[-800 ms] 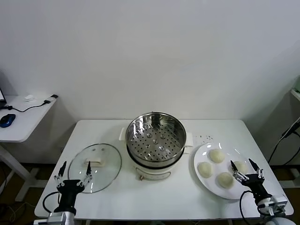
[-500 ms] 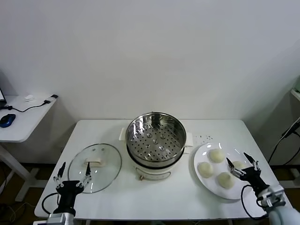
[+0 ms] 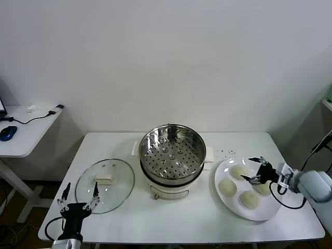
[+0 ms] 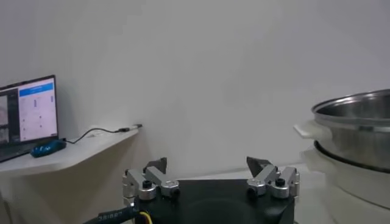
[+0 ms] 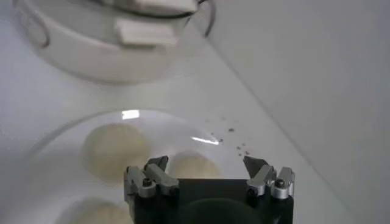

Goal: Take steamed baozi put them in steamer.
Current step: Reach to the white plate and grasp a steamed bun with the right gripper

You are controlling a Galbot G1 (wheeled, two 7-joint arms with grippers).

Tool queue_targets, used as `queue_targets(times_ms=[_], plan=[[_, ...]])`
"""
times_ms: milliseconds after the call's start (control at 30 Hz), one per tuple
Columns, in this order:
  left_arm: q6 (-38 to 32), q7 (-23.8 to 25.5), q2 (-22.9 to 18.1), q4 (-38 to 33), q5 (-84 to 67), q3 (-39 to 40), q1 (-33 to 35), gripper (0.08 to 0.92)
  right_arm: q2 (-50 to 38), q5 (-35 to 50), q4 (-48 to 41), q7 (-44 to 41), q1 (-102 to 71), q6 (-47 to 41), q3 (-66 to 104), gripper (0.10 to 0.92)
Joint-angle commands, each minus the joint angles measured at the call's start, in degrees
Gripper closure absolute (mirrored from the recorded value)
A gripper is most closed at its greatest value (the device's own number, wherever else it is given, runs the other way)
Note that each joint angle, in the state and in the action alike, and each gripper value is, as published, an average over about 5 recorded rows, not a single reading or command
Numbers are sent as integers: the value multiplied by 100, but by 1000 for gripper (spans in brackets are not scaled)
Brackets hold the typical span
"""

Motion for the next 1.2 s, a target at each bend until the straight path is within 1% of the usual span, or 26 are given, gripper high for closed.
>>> queue_targets(times_ms=[33, 267, 400, 767, 1200], plan=[[12, -37, 11, 1, -14, 4, 17, 177, -837, -411, -718, -1055, 2423, -169, -2798, 203], [80, -45, -10, 41, -12, 9, -68, 177, -216, -345, -1400, -1348, 4413, -46, -5111, 203], [95, -67, -17, 78, -14, -23, -102, 177, 235, -272, -1675, -1409, 5019, -17, -5810, 203], [81, -91, -2, 168, -35, -113, -85, 177, 1072, -253, -2257, -1283, 4816, -86, -5895, 203], [98, -101, -5, 244, 0, -138, -142, 177, 1539, -269, -2524, -1242, 4389, -88, -5601, 203]])
